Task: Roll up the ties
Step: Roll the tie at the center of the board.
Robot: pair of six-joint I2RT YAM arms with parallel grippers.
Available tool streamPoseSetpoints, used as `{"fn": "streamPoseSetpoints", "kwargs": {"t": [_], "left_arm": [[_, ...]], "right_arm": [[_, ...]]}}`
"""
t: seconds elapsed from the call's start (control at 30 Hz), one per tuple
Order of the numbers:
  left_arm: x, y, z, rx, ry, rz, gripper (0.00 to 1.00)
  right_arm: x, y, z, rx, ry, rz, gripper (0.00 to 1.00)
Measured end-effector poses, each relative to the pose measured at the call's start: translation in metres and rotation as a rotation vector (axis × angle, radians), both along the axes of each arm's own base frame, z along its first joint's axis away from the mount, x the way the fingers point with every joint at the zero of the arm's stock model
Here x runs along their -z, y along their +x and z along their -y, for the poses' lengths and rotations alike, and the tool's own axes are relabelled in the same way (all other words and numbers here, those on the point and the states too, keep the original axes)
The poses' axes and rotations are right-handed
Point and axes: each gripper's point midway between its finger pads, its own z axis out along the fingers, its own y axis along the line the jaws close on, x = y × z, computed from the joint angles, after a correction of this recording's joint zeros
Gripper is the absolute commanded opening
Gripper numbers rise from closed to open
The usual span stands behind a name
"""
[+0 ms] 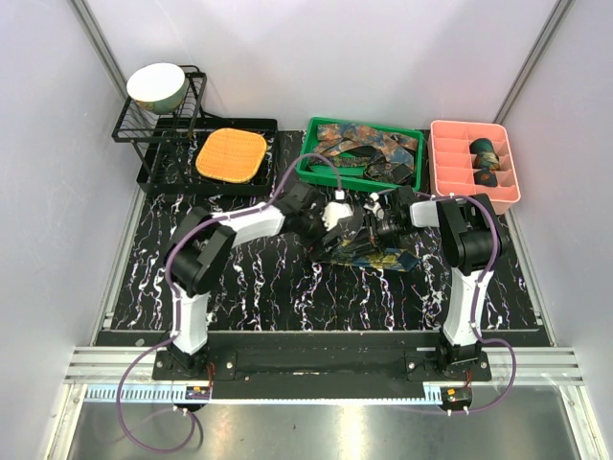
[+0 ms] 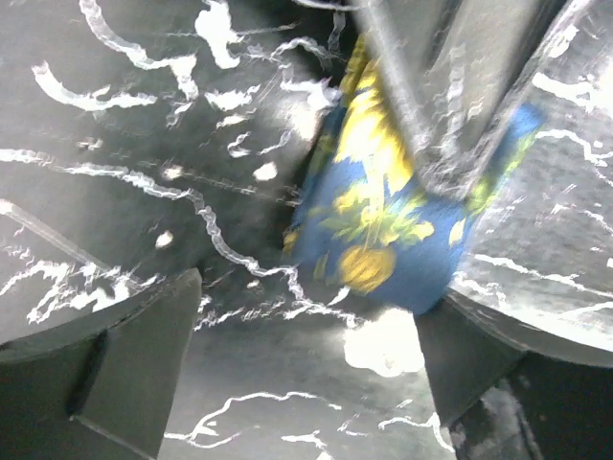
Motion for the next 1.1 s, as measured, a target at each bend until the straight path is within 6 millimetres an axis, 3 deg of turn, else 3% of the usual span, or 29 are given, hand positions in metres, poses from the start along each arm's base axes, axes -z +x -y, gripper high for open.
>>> {"fn": "streamPoseSetpoints", "kwargs": {"t": [0.2, 0.37, 0.63, 0.8, 0.93, 1.1], "left_arm": [[-0.003, -0.013, -0.011, -0.003, -0.176, 0.003, 0.99], [-0.006, -0.029, -0.002, 0.031, -0.317, 0.027, 0.99], [-0.026, -0.031, -0.006, -0.051, -0.542, 0.090, 0.99], [-0.075, -0.015, -0.007, -0.047, -0.540, 0.256, 0.99], [-0.130, 0.015, -0.003, -0.079, -0.504, 0.392, 0.99], [-0.187, 0.028, -0.039, -0.196, -0.574, 0.457, 0.99]], "right_arm": [[0.001, -0.001, 0.001, -0.030, 0.003, 0.024, 0.00], [0.004, -0.004, -0.003, -0.062, 0.064, -0.013, 0.00], [0.005, -0.008, -0.006, -0.086, 0.114, -0.041, 0.00], [0.005, -0.011, -0.007, -0.096, 0.120, -0.038, 0.00], [0.005, -0.011, -0.008, -0.100, 0.120, -0.036, 0.00], [0.005, -0.014, -0.009, -0.108, 0.120, -0.037, 0.00]]}}
